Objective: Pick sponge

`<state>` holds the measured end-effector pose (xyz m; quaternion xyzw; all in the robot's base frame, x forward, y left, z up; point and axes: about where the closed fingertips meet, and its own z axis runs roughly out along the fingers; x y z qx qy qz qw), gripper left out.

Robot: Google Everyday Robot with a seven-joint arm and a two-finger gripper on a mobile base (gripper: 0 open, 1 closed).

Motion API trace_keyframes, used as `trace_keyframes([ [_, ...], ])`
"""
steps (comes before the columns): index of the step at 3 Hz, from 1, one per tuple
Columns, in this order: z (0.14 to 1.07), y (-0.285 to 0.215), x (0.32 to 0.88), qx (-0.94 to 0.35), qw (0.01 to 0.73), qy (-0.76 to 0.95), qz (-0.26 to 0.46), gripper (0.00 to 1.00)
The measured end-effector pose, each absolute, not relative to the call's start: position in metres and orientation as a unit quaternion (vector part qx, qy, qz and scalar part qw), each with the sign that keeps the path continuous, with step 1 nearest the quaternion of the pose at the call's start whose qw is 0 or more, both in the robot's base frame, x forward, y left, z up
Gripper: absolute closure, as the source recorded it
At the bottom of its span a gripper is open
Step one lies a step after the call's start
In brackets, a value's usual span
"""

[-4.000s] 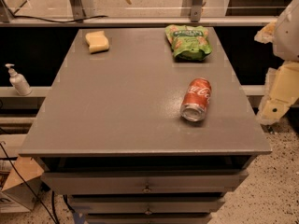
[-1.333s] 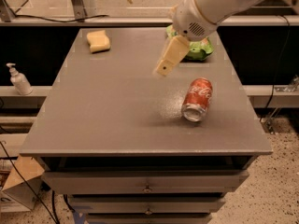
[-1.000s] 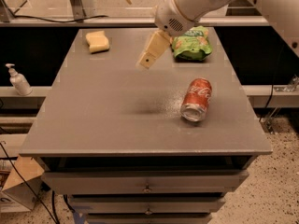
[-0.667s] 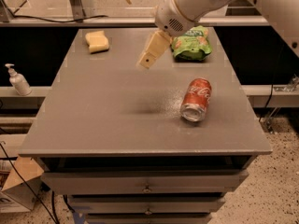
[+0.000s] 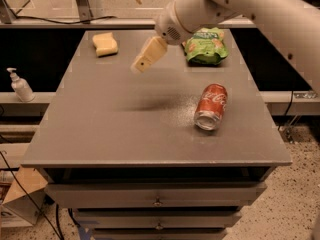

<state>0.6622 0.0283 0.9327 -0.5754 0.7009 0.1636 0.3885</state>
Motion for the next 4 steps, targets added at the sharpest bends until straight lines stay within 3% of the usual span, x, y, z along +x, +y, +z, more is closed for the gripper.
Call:
trace_keyframes([
  [1,0.922,0.061,0.691,-0.564,0.399,0.696,0.197,0.0],
  [2,0.901,0.128,0.738,-0.552,0.412,0.685,0.237,0.0],
  [4,0.89,0.128,0.74,-0.535,0.414,0.697,0.237,0.0],
])
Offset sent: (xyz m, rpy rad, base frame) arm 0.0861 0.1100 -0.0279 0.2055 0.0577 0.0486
